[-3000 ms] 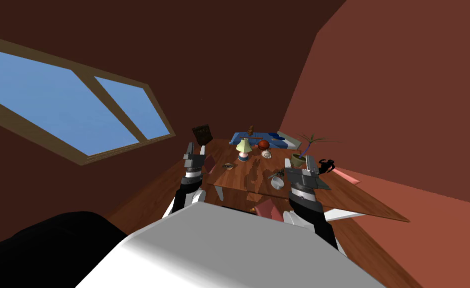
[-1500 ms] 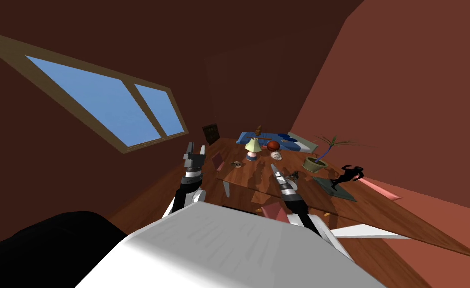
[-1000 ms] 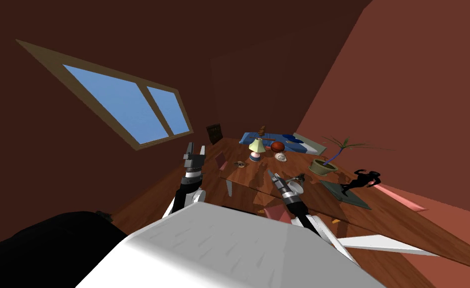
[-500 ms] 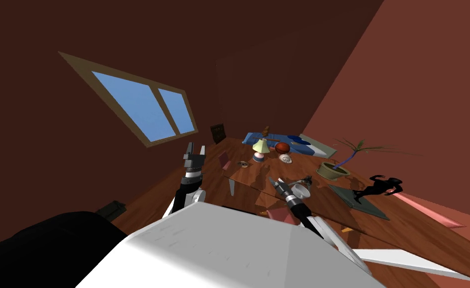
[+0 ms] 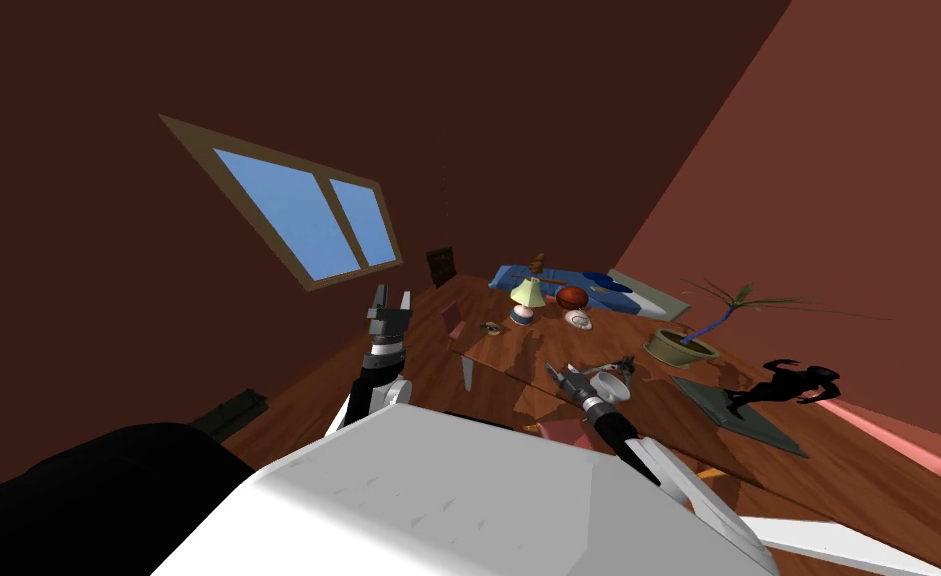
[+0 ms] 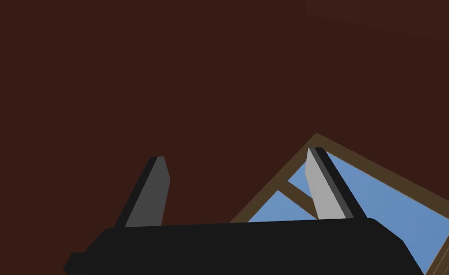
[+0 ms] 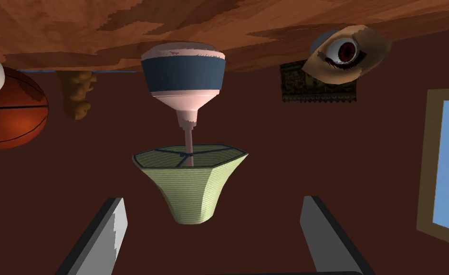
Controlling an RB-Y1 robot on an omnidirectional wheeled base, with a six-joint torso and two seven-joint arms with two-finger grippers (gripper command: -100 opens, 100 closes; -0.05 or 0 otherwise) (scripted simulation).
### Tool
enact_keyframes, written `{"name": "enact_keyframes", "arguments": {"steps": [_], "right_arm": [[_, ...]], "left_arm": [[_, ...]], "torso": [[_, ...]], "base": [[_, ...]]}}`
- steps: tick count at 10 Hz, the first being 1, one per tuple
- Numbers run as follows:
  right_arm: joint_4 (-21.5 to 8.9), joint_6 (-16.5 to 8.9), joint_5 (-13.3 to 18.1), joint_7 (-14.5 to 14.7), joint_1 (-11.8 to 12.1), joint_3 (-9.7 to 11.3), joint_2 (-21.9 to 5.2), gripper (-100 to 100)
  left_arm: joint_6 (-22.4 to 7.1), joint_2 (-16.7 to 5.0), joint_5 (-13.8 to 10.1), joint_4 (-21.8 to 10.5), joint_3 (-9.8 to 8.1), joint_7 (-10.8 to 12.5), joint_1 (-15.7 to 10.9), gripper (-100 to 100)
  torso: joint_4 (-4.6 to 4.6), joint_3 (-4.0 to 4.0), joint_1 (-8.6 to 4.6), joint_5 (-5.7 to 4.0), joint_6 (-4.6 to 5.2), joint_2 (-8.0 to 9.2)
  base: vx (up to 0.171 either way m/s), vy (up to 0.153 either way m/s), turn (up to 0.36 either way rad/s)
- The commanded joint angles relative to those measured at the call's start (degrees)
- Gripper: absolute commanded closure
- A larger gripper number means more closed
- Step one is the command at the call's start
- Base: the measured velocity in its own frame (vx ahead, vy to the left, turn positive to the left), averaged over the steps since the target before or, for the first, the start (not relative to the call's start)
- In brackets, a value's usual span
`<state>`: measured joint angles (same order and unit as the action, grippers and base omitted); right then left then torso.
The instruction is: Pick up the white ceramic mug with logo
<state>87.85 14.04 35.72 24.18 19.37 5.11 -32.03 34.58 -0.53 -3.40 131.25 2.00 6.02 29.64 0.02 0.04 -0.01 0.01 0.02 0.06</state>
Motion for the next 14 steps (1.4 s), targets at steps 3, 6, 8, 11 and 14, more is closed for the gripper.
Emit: {"name": "enact_keyframes", "arguments": {"steps": [3, 6, 8, 11, 14], "right_arm": [[-5.3, -1.2, 3.7, 4.2, -1.2, 0.3, -3.4, -100], [-7.6, -1.8, 5.3, 6.1, -1.4, 0.4, -4.9, -100], [-9.7, -2.3, 6.7, 8.0, -1.7, 0.5, -6.4, -100], [-13.7, -3.2, 9.4, 11.5, -2.0, 0.7, -9.1, -100], [-17.3, -3.9, 11.6, 14.8, -2.2, 1.0, -11.6, -100]], "left_arm": [[0.0, 0.0, 0.0, 0.0, 0.0, 0.0, 0.0, 0], [0.0, 0.0, 0.0, 0.0, 0.0, 0.0, 0.0, 0], [0.0, 0.0, 0.0, 0.0, 0.0, 0.0, 0.0, 0], [0.0, 0.0, 0.0, 0.0, 0.0, 0.0, 0.0, 0], [0.0, 0.0, 0.0, 0.0, 0.0, 0.0, 0.0, 0]], "torso": [[0.0, 0.0, -0.01, 0.0, 0.01, -0.01], [0.0, 0.0, -0.01, 0.0, 0.0, -0.01], [0.0, 0.0, -0.02, 0.0, 0.0, 0.0], [0.0, 0.0, -0.05, 0.0, 0.01, 0.0], [0.0, 0.0, -0.05, -0.01, 0.02, -0.01]], "base": [[-0.012, 0.009, 0.086], [-0.011, 0.005, 0.061], [-0.011, 0.004, 0.072], [-0.013, -0.001, 0.085], [-0.01, -0.004, 0.07]]}}
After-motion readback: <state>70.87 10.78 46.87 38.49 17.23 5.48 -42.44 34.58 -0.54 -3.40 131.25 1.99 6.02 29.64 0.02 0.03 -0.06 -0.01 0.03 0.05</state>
